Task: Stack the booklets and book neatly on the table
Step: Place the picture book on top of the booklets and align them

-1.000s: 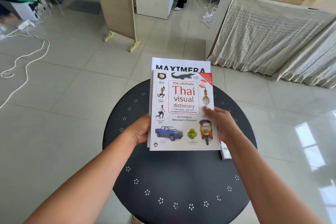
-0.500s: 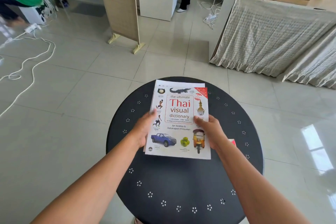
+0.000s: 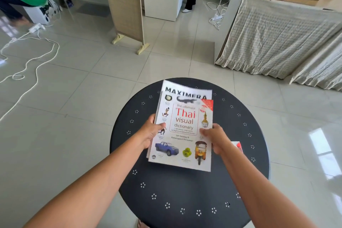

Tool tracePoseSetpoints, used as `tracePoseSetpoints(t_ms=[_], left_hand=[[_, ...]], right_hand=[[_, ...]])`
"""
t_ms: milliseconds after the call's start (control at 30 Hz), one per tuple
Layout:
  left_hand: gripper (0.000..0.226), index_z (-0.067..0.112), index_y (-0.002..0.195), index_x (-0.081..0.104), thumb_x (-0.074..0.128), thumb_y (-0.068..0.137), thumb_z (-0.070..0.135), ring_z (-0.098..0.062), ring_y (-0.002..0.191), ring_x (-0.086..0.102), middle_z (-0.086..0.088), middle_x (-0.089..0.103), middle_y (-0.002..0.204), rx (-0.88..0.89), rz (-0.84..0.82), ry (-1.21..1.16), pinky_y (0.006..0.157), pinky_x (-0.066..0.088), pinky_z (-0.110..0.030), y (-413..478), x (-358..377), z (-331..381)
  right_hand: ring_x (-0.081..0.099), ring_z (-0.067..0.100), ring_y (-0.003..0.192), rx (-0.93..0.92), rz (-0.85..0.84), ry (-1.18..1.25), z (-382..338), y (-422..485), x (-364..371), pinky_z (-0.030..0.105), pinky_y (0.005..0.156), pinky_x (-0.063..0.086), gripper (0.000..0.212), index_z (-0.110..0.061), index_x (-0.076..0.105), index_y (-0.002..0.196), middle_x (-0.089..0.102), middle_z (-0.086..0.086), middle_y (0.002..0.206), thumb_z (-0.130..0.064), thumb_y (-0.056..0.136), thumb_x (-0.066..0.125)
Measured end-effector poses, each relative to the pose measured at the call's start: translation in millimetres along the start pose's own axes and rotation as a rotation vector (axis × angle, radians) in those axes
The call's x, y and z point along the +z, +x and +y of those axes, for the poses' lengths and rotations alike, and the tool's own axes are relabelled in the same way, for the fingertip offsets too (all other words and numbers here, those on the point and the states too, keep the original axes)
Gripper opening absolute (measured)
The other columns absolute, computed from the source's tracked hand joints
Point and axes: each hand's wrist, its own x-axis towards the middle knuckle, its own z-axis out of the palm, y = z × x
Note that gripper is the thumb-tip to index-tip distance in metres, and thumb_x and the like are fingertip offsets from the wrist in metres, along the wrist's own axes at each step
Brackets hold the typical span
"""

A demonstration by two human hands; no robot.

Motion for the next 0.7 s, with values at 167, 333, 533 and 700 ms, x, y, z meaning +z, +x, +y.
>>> tracePoseSetpoints(t_ms=[167,333,533,700], left_hand=[[0.035,0.028,0.112,0.051,0.06,0.089,0.003,-0.016,0.094,0.068,0.002,0.069,0.107,0.324,0.124,0.056,0.07,0.058,-0.034,-1,8,3],[0.032,0.034,0.102,0.056,0.057,0.089,0.004,-0.004,0.097,0.065,0.013,0.069,0.103,0.457,0.191,0.195,0.077,0.053,-0.023,-2,9,-10],[0.028,0.025,0.12,0.04,0.051,0.095,0.019,-0.011,0.11,0.06,0.008,0.064,0.118,0.399,0.116,0.31,0.093,0.048,-0.032,2,4,-44],[0.042,0.019,0.132,0.031,0.051,0.095,0.017,-0.012,0.115,0.055,0.004,0.057,0.131,0.321,0.087,0.495,0.1,0.041,-0.029,5,3,-58]], right_hand=[[0.072,0.021,0.089,-0.314,0.058,0.042,-8,-8,-2,0.039,0.071,0.06,0.029,-0.018,0.053,0.106,0.072,0.004,0.105,0.004,0.09,0.063],[0.069,0.013,0.096,-0.474,0.084,-0.035,9,-13,-5,0.032,0.083,0.056,0.033,-0.027,0.063,0.104,0.071,-0.015,0.098,0.002,0.09,0.063],[0.069,0.012,0.103,-0.425,0.05,-0.14,46,-5,-10,0.026,0.085,0.055,0.036,-0.016,0.061,0.12,0.073,-0.005,0.111,-0.002,0.087,0.067],[0.065,0.014,0.104,-0.371,0.025,-0.338,57,9,-10,0.038,0.097,0.053,0.042,-0.015,0.059,0.126,0.07,-0.002,0.118,0.0,0.087,0.063]])
